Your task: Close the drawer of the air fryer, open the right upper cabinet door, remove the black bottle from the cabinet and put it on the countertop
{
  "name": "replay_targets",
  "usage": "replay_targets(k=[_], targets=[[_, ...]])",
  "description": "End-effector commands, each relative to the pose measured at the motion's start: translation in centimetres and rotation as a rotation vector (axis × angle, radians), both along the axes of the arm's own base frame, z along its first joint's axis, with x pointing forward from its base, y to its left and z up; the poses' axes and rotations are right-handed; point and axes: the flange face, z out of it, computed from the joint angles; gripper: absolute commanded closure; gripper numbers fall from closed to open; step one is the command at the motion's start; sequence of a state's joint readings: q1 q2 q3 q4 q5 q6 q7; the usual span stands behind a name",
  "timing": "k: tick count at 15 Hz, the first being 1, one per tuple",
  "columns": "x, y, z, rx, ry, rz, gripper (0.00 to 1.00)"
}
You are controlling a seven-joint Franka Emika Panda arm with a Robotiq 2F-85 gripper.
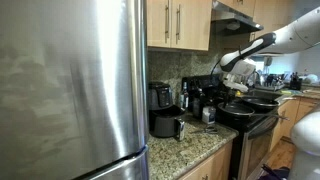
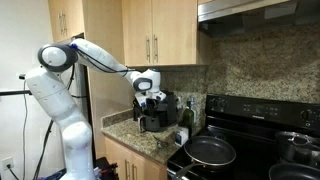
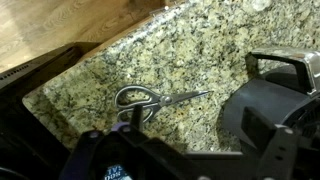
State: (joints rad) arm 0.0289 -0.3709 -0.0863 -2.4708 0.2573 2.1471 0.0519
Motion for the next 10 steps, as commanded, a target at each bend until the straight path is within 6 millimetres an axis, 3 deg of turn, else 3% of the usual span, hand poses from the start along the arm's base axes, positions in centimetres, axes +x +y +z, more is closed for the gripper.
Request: replay_targets(k=[1, 4, 5, 6, 10], targets=[[0.0, 0.0, 0.0, 0.0, 0.001, 0.0, 0.0], [0.0, 0.0, 0.0, 0.0, 0.001, 0.0, 0.0], [0.7, 1.5, -0.9, 0.016, 0.026, 0.044, 0.0], [1.3, 5.2, -2.1, 0.002, 0.055, 0.118, 0.0], [0.6, 17.2, -2.8, -0.003, 0.01, 0.36, 0.0]])
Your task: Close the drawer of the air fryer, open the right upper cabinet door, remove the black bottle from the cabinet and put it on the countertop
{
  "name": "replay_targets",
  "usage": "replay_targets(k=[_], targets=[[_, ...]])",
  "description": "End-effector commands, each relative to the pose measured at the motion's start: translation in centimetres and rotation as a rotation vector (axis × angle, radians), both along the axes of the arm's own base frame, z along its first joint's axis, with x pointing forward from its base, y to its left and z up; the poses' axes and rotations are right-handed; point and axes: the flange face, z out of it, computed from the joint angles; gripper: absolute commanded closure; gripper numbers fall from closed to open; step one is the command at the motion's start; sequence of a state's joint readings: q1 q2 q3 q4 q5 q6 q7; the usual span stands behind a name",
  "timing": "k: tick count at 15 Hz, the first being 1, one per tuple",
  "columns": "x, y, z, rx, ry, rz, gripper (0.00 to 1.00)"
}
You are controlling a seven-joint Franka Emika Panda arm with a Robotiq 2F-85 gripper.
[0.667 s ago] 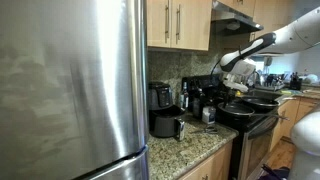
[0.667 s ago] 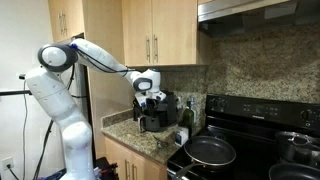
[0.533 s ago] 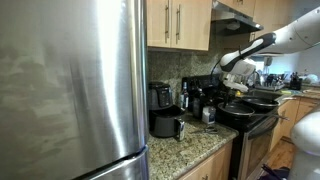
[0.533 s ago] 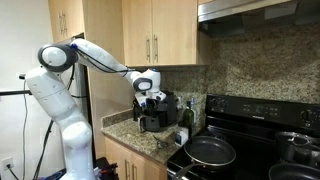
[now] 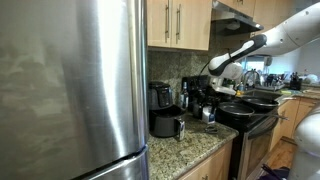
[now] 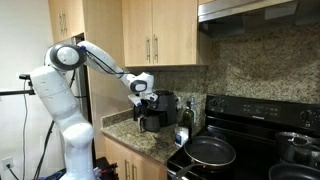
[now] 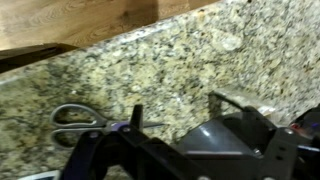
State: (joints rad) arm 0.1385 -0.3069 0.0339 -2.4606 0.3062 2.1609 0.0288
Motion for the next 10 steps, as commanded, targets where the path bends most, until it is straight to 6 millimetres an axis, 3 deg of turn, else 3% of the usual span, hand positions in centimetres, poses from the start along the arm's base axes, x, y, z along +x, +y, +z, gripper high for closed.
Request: replay_targets(k=[1, 2, 3, 5, 7, 10], targets=[[0.5, 10.3, -1.1, -0.031, -0.035, 0.205, 0.0], [0.4, 13.4, -1.1, -0.056, -0.071, 0.237, 0.0], [-0.6, 9.5, -0.5, -0.032, -0.042, 0.177, 0.0], [-0.9, 13.7, -0.8, -0.05, -0.061, 0.227, 0.0], [-0.5, 14.2, -1.1, -0.054, -0.059, 0.236, 0.0], [2.4, 15.7, -6.2, -0.046, -0.049, 0.249, 0.0]])
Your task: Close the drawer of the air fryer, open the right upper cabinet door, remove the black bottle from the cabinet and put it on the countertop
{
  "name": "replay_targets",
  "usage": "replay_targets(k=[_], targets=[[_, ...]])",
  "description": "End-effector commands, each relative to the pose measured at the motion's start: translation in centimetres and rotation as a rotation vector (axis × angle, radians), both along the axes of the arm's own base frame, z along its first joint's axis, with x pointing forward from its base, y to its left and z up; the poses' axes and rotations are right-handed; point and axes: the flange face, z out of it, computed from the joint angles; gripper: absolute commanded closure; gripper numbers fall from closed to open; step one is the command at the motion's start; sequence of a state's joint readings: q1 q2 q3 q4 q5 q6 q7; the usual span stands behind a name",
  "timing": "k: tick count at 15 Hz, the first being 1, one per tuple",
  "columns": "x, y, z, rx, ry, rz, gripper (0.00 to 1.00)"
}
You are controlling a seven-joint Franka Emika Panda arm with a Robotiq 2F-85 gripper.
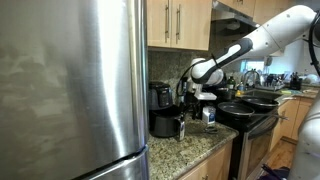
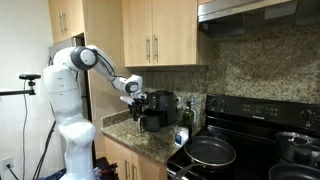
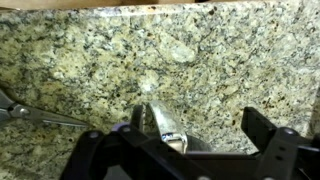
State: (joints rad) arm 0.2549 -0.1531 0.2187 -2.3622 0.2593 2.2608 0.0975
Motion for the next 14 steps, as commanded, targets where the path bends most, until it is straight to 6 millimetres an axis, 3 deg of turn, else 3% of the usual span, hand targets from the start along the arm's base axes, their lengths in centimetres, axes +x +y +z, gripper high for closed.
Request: replay_targets(k=[1, 6, 8, 11, 14], targets=[[3.3, 2.4, -5.2, 0.02, -0.047, 0.009, 0.0], [6.1, 2.7, -8.2, 0.022, -0.365, -0.026, 0.0], [7.0, 1.8, -8.9, -0.003, -0.453, -0.037, 0.0], [7.8, 2.0, -8.2, -0.043, -0.536, -0.061, 0.0], [6.5, 4.3, -6.4, -0.051, -0.599, -0.074, 0.0]])
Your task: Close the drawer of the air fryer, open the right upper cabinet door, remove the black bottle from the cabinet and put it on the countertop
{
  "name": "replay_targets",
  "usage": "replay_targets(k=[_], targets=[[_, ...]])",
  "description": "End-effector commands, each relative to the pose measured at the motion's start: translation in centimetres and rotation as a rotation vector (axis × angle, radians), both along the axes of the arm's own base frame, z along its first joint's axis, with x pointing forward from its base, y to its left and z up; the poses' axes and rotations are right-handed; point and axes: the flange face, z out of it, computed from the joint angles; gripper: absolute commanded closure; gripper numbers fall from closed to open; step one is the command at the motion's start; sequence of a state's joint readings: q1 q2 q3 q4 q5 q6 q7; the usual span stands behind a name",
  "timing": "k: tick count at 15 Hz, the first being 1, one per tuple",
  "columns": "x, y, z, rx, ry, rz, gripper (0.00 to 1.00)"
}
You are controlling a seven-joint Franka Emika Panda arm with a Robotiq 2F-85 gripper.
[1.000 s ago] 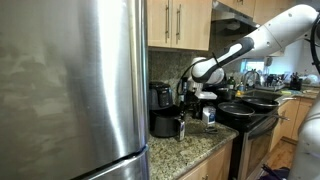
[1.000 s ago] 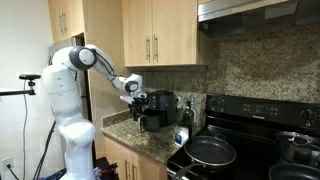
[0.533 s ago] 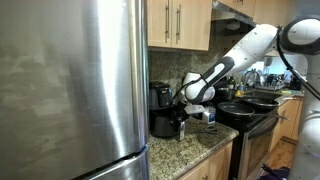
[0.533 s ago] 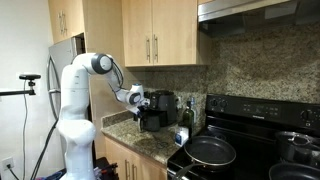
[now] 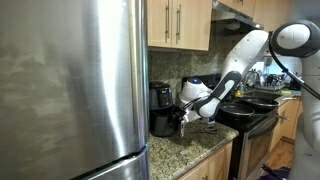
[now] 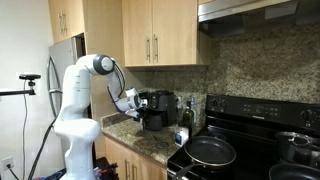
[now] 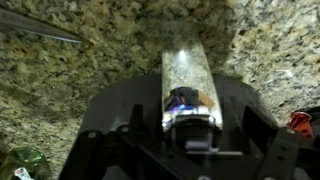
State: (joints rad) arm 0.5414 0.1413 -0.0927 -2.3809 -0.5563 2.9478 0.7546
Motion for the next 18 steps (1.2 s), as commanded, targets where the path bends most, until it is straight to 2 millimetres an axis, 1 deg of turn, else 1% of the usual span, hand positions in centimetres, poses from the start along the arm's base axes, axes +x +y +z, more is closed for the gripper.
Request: replay_targets(k=[1, 6, 10, 11, 13, 14, 16, 18], targets=[[2.6, 1.3, 2.7, 0.033, -0.144, -0.029, 0.0], [1.8, 2.4, 3.1, 0.023, -0.233, -0.073, 0.0], [1.1, 2.9, 3.2, 0.03, -0.299, -0.093, 0.0], [-0.7, 1.7, 6.6, 0.029, -0.319, -0.098, 0.0], [-1.2, 1.9, 7.3, 0.026, -0.335, -0.098, 0.0], [-1.4, 2.1, 8.6, 0.026, -0.359, -0.093, 0.0], [-0.6, 2.4, 14.0, 0.036, -0.461, -0.084, 0.0], [0.7, 2.5, 20.4, 0.055, -0.578, -0.082, 0.0]])
